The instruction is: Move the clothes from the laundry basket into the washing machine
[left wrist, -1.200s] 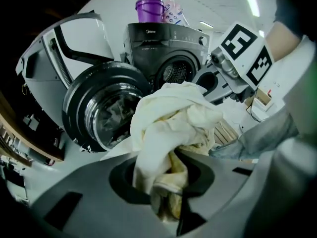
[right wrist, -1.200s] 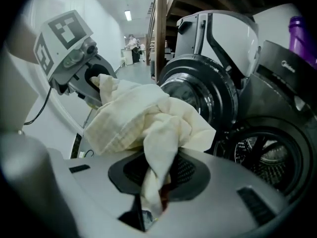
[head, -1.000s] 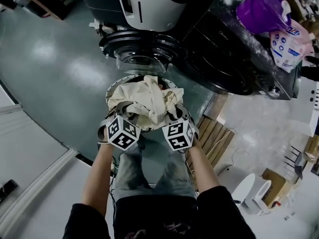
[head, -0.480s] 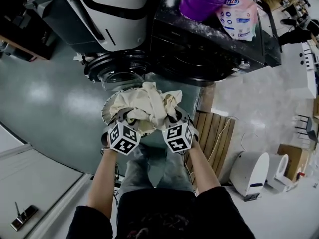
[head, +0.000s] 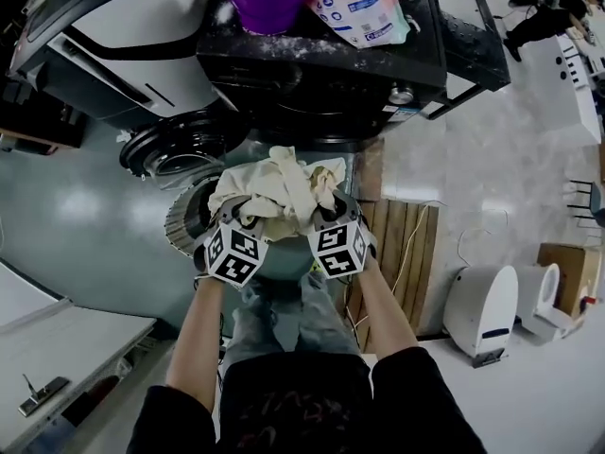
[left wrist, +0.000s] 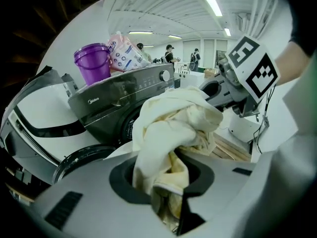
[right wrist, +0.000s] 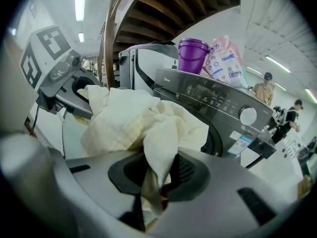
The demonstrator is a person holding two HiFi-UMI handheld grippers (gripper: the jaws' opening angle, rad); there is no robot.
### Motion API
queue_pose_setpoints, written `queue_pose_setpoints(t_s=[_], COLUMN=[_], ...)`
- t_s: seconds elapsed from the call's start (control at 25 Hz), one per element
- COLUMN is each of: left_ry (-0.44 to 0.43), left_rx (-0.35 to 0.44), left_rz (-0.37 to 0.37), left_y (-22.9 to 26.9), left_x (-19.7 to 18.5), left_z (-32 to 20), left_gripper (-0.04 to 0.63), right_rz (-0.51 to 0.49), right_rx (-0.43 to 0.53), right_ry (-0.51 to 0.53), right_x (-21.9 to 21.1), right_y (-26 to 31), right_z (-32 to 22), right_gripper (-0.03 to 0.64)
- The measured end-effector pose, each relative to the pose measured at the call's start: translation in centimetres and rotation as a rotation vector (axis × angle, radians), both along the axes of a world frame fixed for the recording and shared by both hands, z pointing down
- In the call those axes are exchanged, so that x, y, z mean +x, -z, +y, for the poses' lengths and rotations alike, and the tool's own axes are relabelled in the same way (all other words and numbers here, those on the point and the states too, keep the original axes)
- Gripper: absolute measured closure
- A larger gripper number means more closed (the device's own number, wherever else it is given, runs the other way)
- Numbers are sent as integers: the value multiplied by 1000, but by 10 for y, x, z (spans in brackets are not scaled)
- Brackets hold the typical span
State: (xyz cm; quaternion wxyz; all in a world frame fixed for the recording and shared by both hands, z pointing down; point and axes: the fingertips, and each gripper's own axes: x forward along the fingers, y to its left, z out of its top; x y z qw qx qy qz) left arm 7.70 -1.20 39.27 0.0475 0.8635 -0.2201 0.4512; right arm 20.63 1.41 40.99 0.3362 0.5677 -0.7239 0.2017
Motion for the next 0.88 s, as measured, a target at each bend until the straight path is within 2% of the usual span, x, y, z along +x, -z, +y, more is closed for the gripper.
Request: queue_pose_setpoints(t_s=[0.2, 0.4, 0.6, 0.88], left_ry=[-19, -50, -80, -91], left_rx=[-3, 7, 12, 6], left_rz=[3, 8, 21, 63], left_y=[1, 5, 7, 6], left_x=[65, 105, 118, 108], left_z=[4, 1, -6, -27], left_gripper=[480, 480, 480, 480], right_rz=[-14, -20, -16, -2], right_rx=[2, 9, 10, 17], right_ry=[-52, -97, -134, -185], right_x=[65, 105, 118, 109], right_y=[3, 8, 11, 12], right_z=[8, 8, 7, -4], right_gripper=[535, 535, 535, 535])
